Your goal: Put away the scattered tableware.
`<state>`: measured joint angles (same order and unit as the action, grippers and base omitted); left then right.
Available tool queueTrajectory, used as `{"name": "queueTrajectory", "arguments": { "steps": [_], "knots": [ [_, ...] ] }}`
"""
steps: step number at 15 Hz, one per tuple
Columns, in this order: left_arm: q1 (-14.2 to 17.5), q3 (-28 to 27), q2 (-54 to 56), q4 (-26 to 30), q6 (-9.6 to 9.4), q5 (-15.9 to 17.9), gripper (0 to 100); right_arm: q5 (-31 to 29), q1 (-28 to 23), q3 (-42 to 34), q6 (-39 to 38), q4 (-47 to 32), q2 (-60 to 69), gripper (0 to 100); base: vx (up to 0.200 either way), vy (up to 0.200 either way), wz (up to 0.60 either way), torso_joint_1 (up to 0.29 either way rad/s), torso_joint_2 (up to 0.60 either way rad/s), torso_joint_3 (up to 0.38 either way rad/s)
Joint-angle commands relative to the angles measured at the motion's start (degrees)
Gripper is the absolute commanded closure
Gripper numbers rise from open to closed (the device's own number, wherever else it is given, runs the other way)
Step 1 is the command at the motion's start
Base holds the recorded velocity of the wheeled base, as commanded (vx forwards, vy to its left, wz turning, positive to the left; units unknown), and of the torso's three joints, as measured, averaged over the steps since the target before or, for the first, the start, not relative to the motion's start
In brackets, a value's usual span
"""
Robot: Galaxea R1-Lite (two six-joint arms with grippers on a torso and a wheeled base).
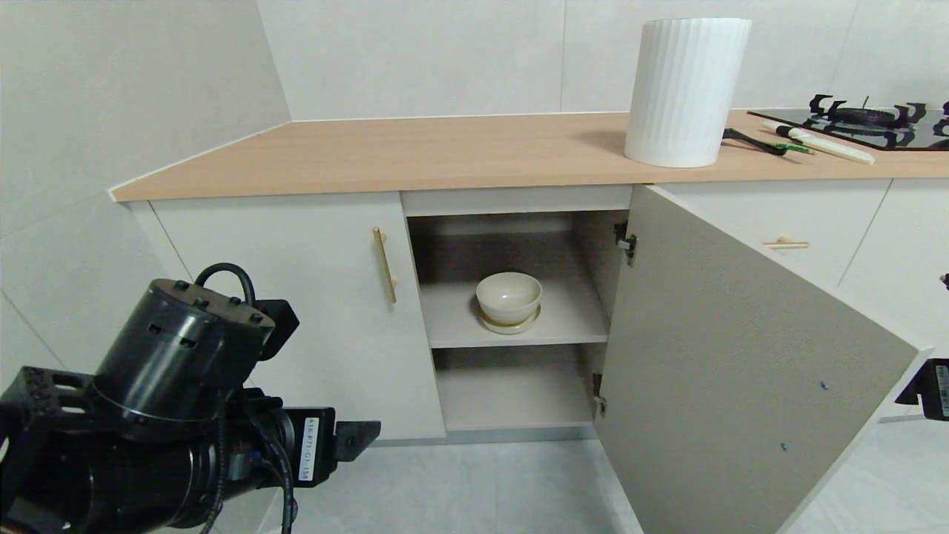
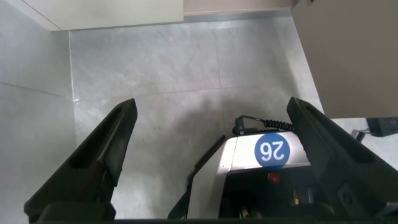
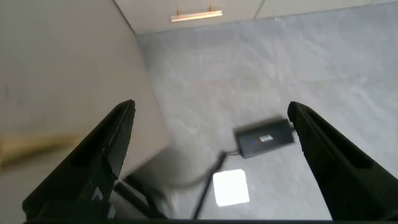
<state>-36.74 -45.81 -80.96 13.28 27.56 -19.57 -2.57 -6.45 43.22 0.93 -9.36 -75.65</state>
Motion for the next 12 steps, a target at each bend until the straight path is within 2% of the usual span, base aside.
{"name": "queueTrajectory", "arguments": {
  "steps": [1,2,3,6,12],
  "knots": [
    [0.00,0.02,0.01,0.00,0.03,-0.03,0,0.20,0.38,-1.12,-0.57,1.63,-2.92,0,0.000,0.000,0.00,0.000,0.00,0.000],
    [0.00,0.02,0.01,0.00,0.03,-0.03,0,0.81,1.00,-1.38,-0.75,2.24,-3.27,0,0.000,0.000,0.00,0.000,0.00,0.000],
    [0.00,0.02,0.01,0.00,0.03,-0.03,0,2.84,5.66,-1.73,-4.88,2.77,-3.01,0,0.000,0.000,0.00,0.000,0.00,0.000],
    [0.00,0.02,0.10,0.00,0.03,-0.03,0,2.92,10.76,-3.49,-7.43,4.88,-3.01,0,0.000,0.000,0.00,0.000,0.00,0.000],
    [0.00,0.02,0.10,0.00,0.03,-0.03,0,2.84,22.36,-10.17,-13.49,18.50,-5.73,0,0.000,0.000,0.00,0.000,0.00,0.000]
  ]
}}
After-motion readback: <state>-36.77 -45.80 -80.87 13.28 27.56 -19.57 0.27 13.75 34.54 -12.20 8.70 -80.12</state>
